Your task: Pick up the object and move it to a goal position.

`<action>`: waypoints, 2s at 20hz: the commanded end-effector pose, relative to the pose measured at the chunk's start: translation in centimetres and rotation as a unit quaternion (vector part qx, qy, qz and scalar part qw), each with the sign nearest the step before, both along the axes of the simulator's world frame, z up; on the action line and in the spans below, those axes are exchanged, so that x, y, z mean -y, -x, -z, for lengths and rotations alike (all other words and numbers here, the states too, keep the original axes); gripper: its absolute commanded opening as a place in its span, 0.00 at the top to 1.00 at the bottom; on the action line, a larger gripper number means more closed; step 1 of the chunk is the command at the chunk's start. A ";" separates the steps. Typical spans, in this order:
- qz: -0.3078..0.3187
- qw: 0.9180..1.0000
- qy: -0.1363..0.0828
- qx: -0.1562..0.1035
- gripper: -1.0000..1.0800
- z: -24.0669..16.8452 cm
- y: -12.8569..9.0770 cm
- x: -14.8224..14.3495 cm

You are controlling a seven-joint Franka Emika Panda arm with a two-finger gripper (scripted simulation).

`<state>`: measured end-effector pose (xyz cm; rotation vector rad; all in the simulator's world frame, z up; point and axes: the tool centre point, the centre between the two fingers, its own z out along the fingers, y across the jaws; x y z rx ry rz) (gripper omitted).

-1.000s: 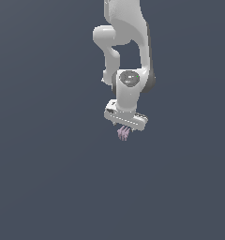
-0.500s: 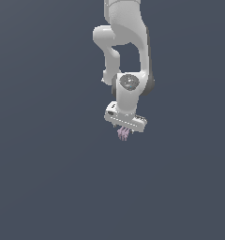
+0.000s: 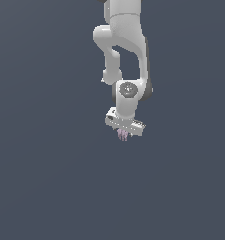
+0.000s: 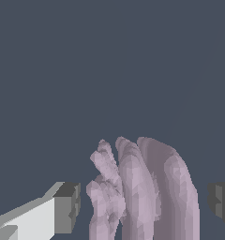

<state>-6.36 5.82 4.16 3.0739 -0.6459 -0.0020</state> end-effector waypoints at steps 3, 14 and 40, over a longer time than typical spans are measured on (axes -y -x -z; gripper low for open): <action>0.000 1.000 0.000 0.001 1.00 0.1 -0.1 0.0; 0.000 1.000 0.000 0.001 1.00 -0.2 -0.1 0.1; 0.000 1.000 -0.001 0.001 1.00 -20.0 -2.3 12.9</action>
